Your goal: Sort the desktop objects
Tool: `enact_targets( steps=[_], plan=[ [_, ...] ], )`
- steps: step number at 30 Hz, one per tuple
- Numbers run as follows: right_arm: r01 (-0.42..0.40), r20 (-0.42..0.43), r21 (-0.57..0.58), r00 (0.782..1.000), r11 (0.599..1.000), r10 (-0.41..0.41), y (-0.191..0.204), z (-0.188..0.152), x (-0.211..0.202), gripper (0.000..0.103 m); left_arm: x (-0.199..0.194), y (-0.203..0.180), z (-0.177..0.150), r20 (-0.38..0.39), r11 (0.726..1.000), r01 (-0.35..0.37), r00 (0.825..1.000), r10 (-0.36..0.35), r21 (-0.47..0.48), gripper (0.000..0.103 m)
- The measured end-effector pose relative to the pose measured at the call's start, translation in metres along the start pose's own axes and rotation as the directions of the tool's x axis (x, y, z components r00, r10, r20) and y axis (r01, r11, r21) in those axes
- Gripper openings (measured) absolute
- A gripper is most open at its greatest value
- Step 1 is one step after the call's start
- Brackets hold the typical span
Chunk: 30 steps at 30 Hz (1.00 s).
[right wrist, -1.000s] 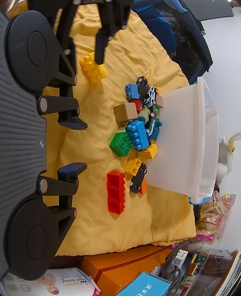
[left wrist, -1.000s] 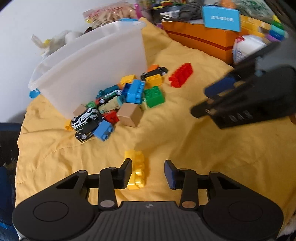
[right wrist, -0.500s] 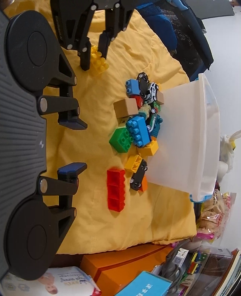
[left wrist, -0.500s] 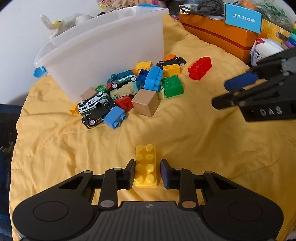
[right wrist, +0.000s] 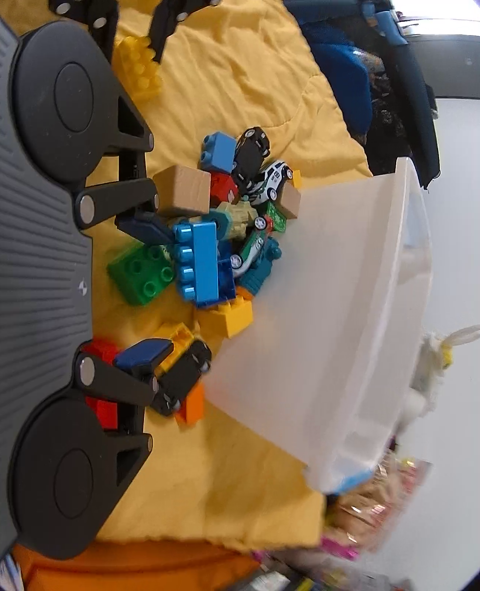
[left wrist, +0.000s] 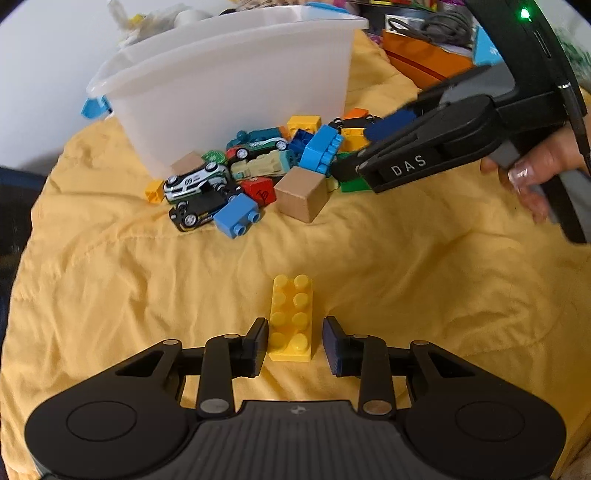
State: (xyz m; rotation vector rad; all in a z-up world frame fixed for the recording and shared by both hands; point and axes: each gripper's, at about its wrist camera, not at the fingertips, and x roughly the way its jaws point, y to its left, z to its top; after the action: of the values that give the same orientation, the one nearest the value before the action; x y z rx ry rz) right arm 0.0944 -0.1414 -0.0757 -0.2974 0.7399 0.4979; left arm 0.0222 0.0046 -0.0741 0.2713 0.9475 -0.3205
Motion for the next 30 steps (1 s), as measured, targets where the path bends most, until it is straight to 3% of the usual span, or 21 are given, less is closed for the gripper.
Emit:
enact_targets(
  steps=[2, 3, 6, 10, 16, 19, 21, 26, 28, 29, 30],
  plan=[
    [-0.061, -0.028, 0.038, 0.998, 0.997, 0.062, 0.0, -0.004, 0.003, 0.053, 0.0, 0.001, 0.001, -0.001, 1.0, 0.003, 1.0, -0.003, -0.002, 0.036],
    [-0.058, -0.047, 0.045, 0.997, 0.997, 0.06, 0.002, -0.008, 0.004, 0.044, 0.0, 0.0, 0.001, 0.0, 1.0, 0.002, 1.0, -0.002, 0.001, 0.036],
    [-0.027, -0.048, 0.065, 0.998, 0.997, 0.03, 0.01, -0.021, -0.004, 0.035, 0.001, 0.0, 0.001, -0.002, 1.0, -0.003, 1.0, 0.003, -0.005, 0.037],
    [-0.01, -0.073, 0.15, 0.997, 0.989, 0.021, 0.016, -0.04, -0.03, 0.035, 0.0, 0.0, 0.001, -0.001, 1.0, -0.008, 1.0, 0.008, -0.011, 0.037],
    [0.063, -0.109, 0.084, 0.993, 0.994, -0.054, 0.034, -0.062, -0.078, 0.035, -0.004, -0.004, -0.003, 0.003, 1.0, -0.02, 1.0, 0.02, -0.006, 0.036],
    [0.071, -0.134, 0.059, 0.989, 0.996, -0.062, 0.039, -0.065, -0.076, 0.036, -0.003, -0.006, -0.003, 0.008, 1.0, -0.027, 1.0, 0.026, 0.008, 0.037],
    [0.061, -0.158, 0.087, 0.986, 0.994, -0.047, 0.038, -0.066, -0.068, 0.044, -0.004, -0.007, -0.003, 0.01, 0.999, -0.035, 0.999, 0.035, 0.012, 0.041],
    [0.076, -0.115, 0.111, 0.991, 0.991, -0.063, 0.037, -0.065, -0.071, 0.048, -0.004, 0.002, -0.005, 0.008, 0.999, -0.003, 1.0, 0.003, -0.048, 0.041],
    [0.08, -0.112, 0.107, 0.991, 0.991, -0.068, 0.036, -0.065, -0.069, 0.046, -0.003, 0.005, -0.005, 0.014, 0.998, 0.008, 1.0, -0.007, -0.064, 0.039],
    [0.076, -0.121, 0.109, 0.991, 0.991, -0.063, 0.035, -0.065, -0.067, 0.04, -0.003, 0.005, -0.005, 0.021, 0.998, 0.014, 1.0, -0.013, -0.066, 0.027],
    [0.073, -0.131, 0.115, 0.99, 0.991, -0.057, 0.034, -0.066, -0.064, 0.034, -0.002, 0.004, -0.005, 0.03, 0.998, 0.016, 0.999, -0.014, -0.064, 0.027]
  ],
)
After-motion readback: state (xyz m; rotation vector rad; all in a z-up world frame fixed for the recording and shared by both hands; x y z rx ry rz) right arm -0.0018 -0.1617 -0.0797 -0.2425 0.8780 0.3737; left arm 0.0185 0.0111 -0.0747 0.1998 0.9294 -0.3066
